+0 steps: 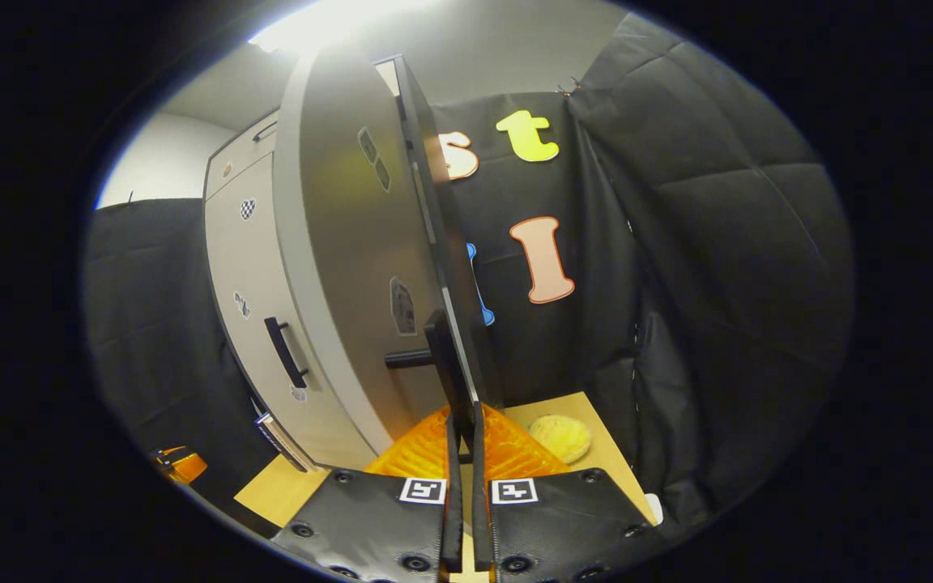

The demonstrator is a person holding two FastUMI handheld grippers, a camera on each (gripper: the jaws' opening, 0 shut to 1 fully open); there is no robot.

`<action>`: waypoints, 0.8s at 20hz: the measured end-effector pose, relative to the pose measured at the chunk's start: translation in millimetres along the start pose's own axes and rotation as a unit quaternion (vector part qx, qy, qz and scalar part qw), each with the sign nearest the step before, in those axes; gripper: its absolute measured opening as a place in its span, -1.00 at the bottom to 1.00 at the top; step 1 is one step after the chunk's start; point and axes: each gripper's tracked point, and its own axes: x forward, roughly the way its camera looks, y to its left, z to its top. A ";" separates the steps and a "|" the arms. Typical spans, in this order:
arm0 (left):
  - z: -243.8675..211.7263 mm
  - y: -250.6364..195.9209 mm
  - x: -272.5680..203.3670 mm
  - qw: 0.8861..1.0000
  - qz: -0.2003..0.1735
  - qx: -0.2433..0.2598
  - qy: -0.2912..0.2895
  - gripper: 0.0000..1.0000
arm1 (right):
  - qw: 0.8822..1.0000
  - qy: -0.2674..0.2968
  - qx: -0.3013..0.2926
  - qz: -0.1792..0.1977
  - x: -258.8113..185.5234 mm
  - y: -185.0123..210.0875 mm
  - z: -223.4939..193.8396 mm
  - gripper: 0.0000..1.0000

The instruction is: Open the right door of the double-door shoe cabinet with the right hand, and open the left door with the left hand.

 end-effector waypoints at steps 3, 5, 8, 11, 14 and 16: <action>-1.1 19.0 16.4 1.000 -0.015 -0.003 0.005 0.85 | 0.999 0.007 0.034 -0.006 -19.9 4.7 -2.5 -0.91; 2.9 29.0 25.3 1.000 -0.027 -0.004 0.001 0.80 | 0.999 -0.007 0.050 -0.017 -34.5 3.9 0.5 -0.89; 9.0 41.3 44.2 0.999 -0.045 -0.002 0.001 0.86 | 0.997 -0.016 0.042 -0.056 -55.4 -5.7 -1.7 -0.95; 23.9 39.8 65.5 0.998 -0.066 -0.001 -0.008 0.80 | 0.995 -0.020 0.018 -0.091 -72.0 -19.6 -0.2 -0.95; 39.4 29.6 91.3 0.997 -0.079 0.002 -0.017 0.86 | 0.993 -0.030 0.006 -0.113 -83.6 -38.7 12.8 -0.96; 50.7 15.5 110.1 0.995 -0.094 -0.006 -0.021 0.85 | 0.991 -0.038 -0.002 -0.129 -81.1 -50.1 19.9 -0.95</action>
